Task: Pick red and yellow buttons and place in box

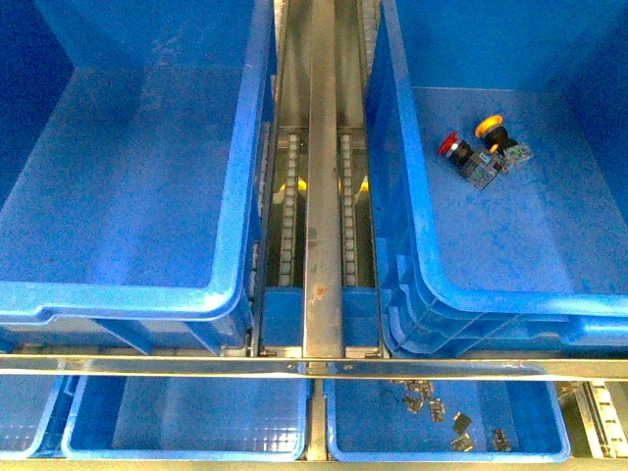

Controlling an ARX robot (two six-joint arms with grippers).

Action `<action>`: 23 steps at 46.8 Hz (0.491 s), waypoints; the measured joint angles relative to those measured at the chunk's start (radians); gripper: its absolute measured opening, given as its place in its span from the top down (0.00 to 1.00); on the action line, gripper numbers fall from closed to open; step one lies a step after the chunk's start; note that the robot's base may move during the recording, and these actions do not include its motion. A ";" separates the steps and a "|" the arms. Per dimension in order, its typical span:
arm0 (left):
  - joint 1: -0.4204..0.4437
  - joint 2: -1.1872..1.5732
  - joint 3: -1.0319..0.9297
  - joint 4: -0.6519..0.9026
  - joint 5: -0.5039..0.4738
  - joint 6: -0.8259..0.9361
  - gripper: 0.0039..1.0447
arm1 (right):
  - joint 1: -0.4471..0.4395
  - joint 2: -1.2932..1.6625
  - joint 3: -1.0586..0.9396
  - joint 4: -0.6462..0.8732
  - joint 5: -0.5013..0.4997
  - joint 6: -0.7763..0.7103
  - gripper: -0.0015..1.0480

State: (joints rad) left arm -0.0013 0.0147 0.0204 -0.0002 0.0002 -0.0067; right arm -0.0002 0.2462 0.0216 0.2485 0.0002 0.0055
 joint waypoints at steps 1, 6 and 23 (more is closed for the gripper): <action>0.000 0.000 0.000 0.000 0.000 0.000 0.07 | 0.000 -0.006 0.000 -0.006 0.000 0.000 0.96; 0.000 0.000 0.000 0.000 0.000 0.000 0.07 | 0.000 -0.033 0.000 -0.033 0.000 0.000 0.96; 0.000 0.000 0.000 0.000 0.000 0.000 0.07 | 0.000 -0.233 0.000 -0.243 0.000 -0.001 0.96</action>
State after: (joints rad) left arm -0.0013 0.0147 0.0204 -0.0006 -0.0002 -0.0063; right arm -0.0002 0.0128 0.0219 0.0051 -0.0002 0.0048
